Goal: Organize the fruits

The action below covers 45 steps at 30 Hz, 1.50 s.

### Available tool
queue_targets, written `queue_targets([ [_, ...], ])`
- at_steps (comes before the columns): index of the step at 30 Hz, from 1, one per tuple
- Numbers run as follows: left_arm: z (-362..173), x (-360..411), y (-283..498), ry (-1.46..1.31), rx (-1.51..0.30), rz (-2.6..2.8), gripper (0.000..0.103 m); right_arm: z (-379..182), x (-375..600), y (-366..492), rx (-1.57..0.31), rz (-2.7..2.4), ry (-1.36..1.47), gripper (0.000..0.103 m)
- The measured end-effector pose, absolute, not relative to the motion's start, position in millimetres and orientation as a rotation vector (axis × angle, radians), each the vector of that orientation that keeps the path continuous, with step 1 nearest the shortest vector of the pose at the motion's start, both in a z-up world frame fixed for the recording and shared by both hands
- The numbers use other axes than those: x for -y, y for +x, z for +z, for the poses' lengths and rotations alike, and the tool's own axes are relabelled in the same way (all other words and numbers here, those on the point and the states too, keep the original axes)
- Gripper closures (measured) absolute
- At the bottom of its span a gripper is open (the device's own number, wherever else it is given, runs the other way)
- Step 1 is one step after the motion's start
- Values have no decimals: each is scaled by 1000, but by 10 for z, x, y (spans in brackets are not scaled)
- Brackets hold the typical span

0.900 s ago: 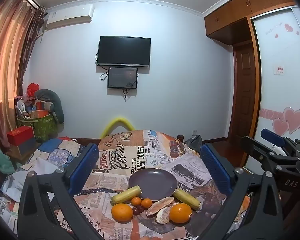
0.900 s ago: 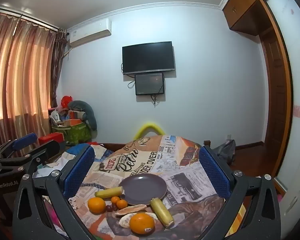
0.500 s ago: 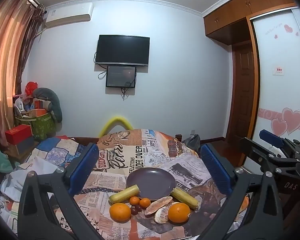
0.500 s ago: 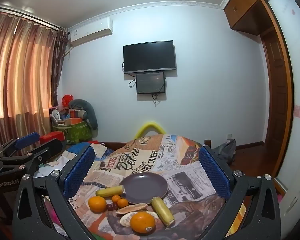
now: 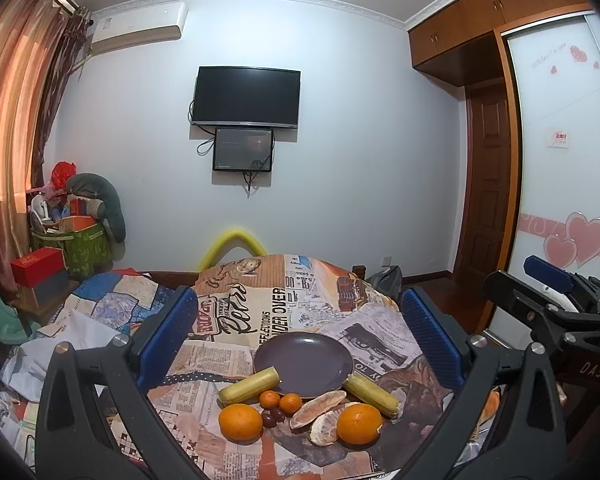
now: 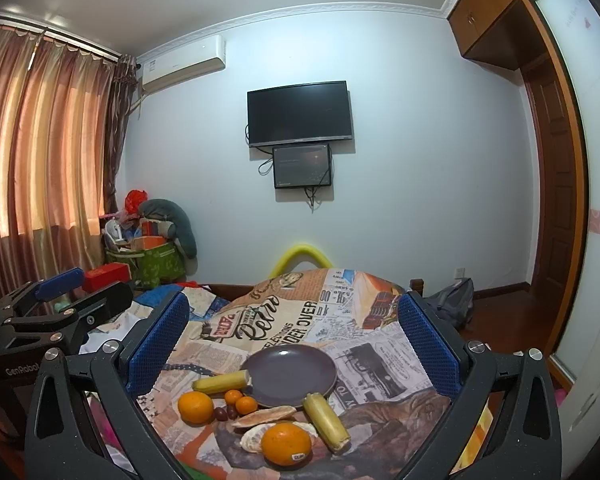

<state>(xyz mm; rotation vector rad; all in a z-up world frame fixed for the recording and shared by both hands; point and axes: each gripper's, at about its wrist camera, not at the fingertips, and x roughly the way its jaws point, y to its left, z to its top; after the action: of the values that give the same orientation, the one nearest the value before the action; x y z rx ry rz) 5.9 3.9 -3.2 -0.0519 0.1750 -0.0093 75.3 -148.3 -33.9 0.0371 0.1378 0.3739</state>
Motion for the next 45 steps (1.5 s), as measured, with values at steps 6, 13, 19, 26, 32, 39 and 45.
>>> queue_targets([
  [6,-24,-30,58,-51,-174,-6,0,-320,1477,741,-143,375,45,0],
  [13,-23,-14,77,-56,-180,-9,0,-319,1565,770,-142,378,48,0],
  [19,-34,-16,95,-58,-183,-13,0,-296,1562,786,-152,384,62,0],
  [26,-45,-12,102,-59,-184,-17,0,-303,1524,781,-155,378,63,0],
  [32,-42,-20,101,-61,-185,-20,0,-333,1590,794,-152,376,66,0],
  [39,-35,-17,104,-61,-183,-20,0,-340,1584,781,-150,376,66,0],
  [45,-35,-6,123,-61,-175,-17,0,-344,1571,776,-148,382,58,0],
])
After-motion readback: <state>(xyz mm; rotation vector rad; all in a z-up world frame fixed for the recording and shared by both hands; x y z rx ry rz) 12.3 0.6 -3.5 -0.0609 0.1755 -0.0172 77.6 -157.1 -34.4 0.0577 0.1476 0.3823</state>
